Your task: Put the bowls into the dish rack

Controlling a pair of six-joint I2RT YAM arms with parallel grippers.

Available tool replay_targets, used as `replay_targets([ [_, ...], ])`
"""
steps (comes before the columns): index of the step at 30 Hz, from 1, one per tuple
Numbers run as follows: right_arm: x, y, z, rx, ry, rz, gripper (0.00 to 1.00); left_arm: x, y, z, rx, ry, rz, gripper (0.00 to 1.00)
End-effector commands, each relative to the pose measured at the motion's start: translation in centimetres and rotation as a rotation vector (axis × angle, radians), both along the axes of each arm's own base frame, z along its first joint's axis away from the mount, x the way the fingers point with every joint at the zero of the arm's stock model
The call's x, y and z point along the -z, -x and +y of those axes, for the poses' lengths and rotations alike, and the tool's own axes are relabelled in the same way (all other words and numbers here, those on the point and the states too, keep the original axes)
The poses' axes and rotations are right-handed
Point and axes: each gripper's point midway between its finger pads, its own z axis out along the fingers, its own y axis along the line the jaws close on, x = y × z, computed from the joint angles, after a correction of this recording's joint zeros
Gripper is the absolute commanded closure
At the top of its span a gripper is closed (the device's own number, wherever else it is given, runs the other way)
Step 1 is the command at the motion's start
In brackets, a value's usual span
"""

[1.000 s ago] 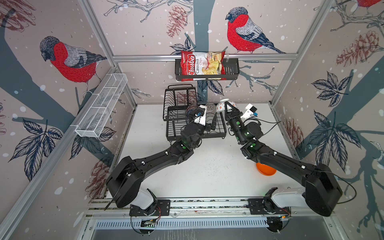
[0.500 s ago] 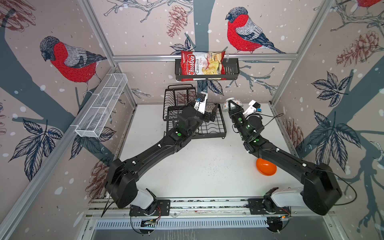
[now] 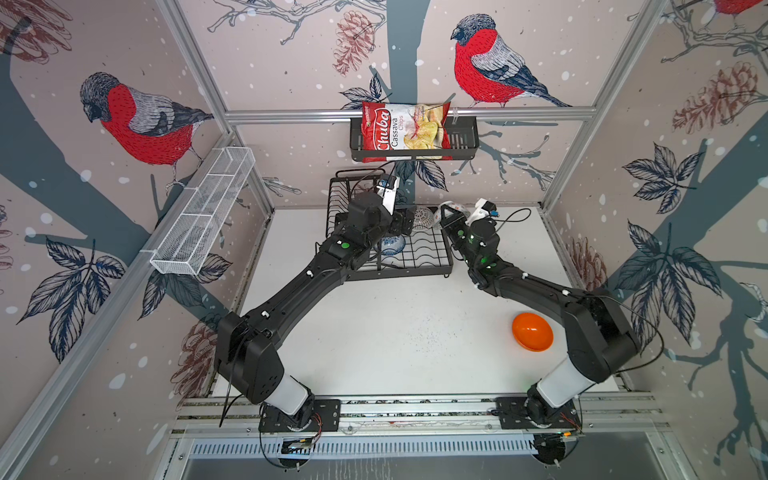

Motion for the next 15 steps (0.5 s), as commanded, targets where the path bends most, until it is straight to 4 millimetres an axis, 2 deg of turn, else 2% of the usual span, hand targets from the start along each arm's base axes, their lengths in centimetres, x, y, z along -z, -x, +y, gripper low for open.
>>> replay_targets([
  [1,-1.5,-1.0,0.9,-0.036,-0.055,-0.065,1.00,-0.5,-0.1,1.3,-0.019,0.032,-0.009,0.02],
  [7,0.2,-3.2,2.4,-0.061,-0.037,-0.038,1.00,-0.4,-0.6,3.5,-0.056,0.045,-0.019,0.02],
  [11,0.9,-4.0,2.9,-0.057,-0.018,-0.027,1.00,0.5,-0.9,3.6,-0.038,0.086,0.013,0.02],
  [15,2.1,-4.8,2.8,-0.040,-0.013,-0.009,1.00,0.8,-0.9,4.3,-0.064,0.052,-0.017,0.02],
])
